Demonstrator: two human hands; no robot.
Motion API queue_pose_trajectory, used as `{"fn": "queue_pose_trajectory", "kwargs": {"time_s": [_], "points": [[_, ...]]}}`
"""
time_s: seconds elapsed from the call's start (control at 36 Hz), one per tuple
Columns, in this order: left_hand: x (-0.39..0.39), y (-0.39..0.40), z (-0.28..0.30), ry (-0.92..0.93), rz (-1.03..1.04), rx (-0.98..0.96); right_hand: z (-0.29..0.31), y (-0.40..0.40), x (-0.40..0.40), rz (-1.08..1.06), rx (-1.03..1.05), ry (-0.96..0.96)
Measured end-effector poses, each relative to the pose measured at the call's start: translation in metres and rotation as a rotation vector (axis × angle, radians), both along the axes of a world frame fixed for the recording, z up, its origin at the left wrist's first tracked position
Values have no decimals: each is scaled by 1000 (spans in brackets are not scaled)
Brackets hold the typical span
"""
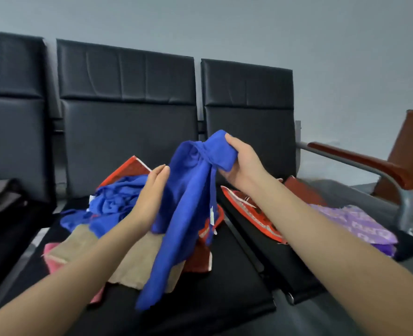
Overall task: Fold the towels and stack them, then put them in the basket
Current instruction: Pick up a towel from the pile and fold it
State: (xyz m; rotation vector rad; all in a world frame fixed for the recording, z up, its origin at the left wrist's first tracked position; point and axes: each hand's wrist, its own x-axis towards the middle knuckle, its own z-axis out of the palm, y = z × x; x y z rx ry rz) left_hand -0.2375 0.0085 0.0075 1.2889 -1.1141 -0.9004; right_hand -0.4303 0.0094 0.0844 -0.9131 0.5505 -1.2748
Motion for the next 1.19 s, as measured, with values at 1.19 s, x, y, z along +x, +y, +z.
{"fn": "queue_pose_trajectory", "kwargs": {"time_s": [1.19], "points": [[58, 87, -26, -507, 108, -343, -106, 47, 33, -99, -656, 842]]}}
